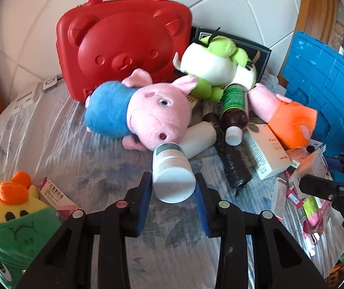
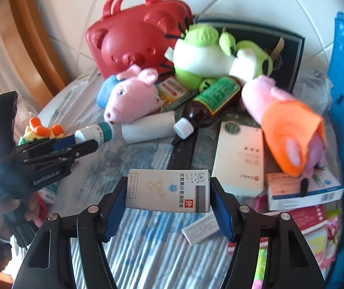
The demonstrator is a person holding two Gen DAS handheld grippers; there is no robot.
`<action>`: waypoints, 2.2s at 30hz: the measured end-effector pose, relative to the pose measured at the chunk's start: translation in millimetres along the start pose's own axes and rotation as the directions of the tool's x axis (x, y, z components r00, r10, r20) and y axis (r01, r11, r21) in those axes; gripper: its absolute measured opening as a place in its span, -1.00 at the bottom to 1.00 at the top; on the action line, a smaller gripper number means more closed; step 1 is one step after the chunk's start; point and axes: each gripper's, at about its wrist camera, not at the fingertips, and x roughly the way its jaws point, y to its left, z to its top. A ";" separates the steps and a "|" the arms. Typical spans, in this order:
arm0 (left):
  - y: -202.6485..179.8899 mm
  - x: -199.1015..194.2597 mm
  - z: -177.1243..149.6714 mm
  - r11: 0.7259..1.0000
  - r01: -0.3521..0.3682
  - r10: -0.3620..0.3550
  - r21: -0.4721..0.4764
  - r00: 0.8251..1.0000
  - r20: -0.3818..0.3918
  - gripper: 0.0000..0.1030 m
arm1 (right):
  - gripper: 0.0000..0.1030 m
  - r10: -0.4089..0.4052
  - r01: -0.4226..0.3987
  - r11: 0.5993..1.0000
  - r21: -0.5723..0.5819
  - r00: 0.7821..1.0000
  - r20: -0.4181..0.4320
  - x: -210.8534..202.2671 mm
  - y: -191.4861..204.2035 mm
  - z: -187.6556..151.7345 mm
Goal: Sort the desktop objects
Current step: 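Carry the bottle and box over the blue crate and open both tools, then move both tools back toward the remaining plush toys on the table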
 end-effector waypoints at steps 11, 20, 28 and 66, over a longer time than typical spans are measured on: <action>-79.7 -88.4 40.7 0.970 0.126 -0.163 0.208 0.972 0.170 -0.34 | 0.26 -0.158 0.144 0.987 0.071 0.946 0.284 -140.5 -2.6 -1.5; -222.9 -157.3 88.7 0.830 0.294 -0.446 0.474 0.860 0.247 -0.35 | 0.26 -0.340 0.262 0.940 0.220 0.785 0.517 -293.1 -33.0 -22.2; -376.9 -178.5 128.7 0.690 0.416 -0.630 0.592 0.748 0.209 -0.35 | 0.27 -0.523 0.365 0.852 0.375 0.633 0.571 -390.7 -123.7 -35.7; -416.6 -175.6 102.5 0.949 -0.009 -0.145 0.316 0.875 0.462 0.84 | 0.99 -0.492 0.285 0.864 0.414 0.650 0.580 -427.0 -215.9 -94.0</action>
